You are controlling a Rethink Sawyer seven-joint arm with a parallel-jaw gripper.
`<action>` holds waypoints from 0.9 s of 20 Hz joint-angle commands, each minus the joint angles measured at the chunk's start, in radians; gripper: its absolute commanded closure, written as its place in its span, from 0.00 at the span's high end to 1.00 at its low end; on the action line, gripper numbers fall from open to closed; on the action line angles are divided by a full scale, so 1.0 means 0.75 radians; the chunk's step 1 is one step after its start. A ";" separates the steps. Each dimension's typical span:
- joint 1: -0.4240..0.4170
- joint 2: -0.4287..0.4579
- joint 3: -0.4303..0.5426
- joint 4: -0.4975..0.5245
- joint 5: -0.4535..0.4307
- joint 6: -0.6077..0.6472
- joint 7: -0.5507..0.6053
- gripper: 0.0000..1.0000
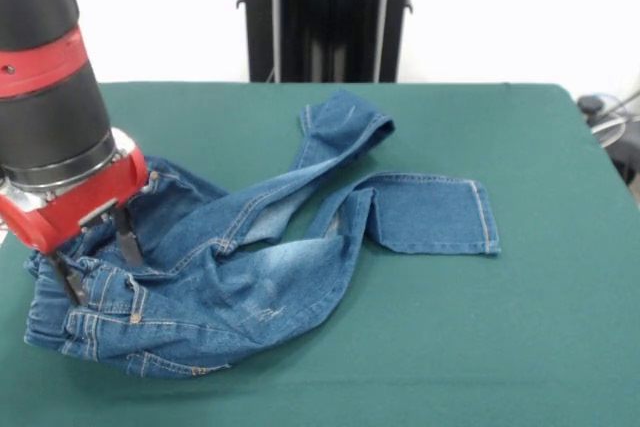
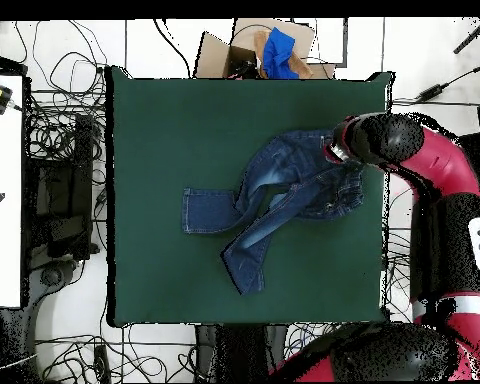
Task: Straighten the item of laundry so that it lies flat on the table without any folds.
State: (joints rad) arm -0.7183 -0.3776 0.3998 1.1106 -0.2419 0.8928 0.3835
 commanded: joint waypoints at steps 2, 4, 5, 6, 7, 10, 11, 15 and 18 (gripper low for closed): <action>0.028 0.026 0.081 -0.078 -0.077 0.109 -0.129 1.00; 0.015 0.015 0.081 -0.039 -0.077 0.077 -0.125 1.00; 0.012 0.006 0.079 -0.019 -0.078 0.062 -0.118 1.00; 0.008 0.001 0.079 -0.003 -0.079 0.049 -0.115 1.00; 0.004 -0.008 0.079 0.017 -0.079 0.033 -0.110 1.00; -0.011 -0.025 0.088 0.062 -0.081 -0.015 -0.102 1.00; -0.020 -0.027 0.099 0.075 -0.082 -0.038 -0.108 1.00; -0.056 -0.036 0.141 0.126 -0.084 -0.129 -0.132 1.00; -0.068 -0.033 0.142 0.159 -0.094 -0.154 -0.117 1.00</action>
State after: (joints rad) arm -0.7451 -0.4043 0.4096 1.0635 -0.2555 0.9011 0.3835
